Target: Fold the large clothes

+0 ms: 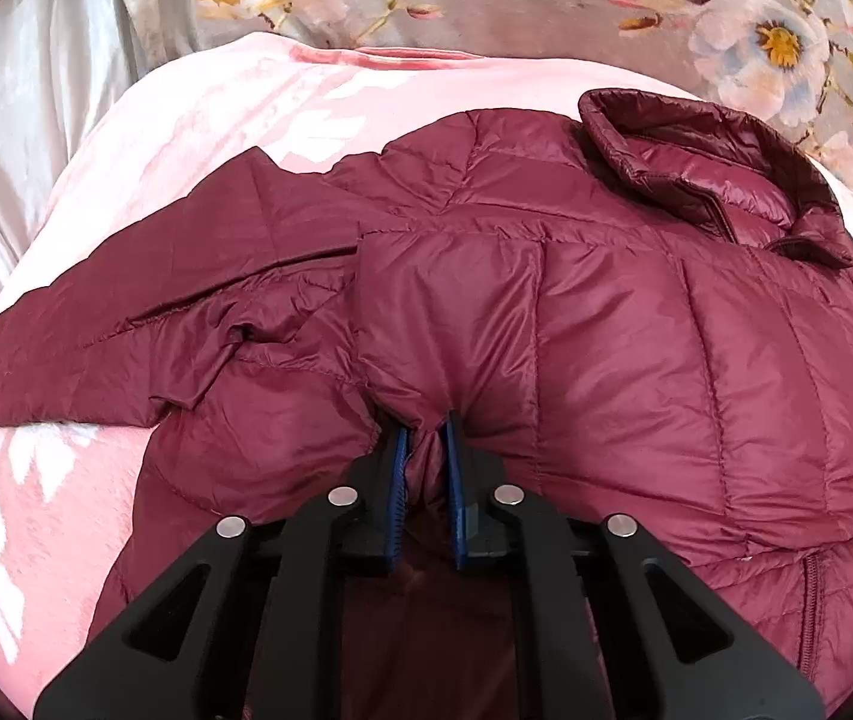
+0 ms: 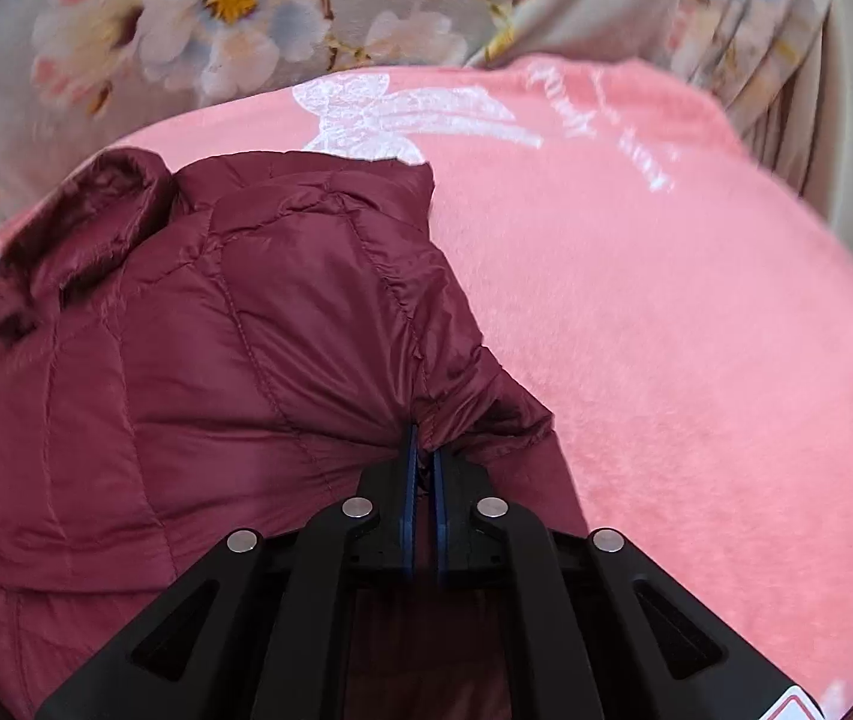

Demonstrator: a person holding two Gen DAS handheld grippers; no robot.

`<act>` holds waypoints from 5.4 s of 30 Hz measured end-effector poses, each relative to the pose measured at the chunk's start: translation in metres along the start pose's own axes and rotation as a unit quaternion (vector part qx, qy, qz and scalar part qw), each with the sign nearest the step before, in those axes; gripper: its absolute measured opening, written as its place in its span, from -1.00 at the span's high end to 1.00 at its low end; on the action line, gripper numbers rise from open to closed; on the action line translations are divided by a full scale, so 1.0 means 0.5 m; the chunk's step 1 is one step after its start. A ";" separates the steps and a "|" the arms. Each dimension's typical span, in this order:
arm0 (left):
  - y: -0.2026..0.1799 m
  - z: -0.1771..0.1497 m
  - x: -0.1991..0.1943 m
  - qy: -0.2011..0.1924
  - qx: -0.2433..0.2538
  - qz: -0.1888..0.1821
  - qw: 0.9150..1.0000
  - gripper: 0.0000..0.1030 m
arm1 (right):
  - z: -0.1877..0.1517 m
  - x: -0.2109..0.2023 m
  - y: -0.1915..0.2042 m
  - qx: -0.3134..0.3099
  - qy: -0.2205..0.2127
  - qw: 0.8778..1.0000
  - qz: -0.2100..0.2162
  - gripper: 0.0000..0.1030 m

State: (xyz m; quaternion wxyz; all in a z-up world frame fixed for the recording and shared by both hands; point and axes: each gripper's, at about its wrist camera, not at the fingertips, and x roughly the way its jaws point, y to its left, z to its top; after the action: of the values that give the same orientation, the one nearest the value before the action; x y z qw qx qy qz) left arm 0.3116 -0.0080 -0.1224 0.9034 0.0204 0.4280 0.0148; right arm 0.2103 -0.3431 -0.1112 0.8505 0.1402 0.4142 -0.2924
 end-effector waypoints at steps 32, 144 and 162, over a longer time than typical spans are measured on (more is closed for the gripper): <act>0.764 0.012 -0.059 -0.014 -0.363 0.032 0.931 0.94 | -0.286 -0.333 0.316 -0.166 -0.037 0.964 0.205 0.25; 0.002 0.130 -0.059 -0.001 -0.053 -0.093 0.994 -0.29 | 0.029 -0.116 0.172 -0.022 -0.005 0.978 0.206 0.43; -0.075 0.228 0.127 0.090 -0.113 -0.207 0.968 1.00 | 0.145 0.026 0.227 0.061 0.008 0.957 0.285 0.84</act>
State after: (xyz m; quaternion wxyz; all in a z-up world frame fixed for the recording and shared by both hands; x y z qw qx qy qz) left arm 0.4405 -0.0453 -0.1013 0.8412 -0.1721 0.4977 -0.1229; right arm 0.3314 -0.2933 -0.0770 0.8848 0.3067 0.3454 -0.0617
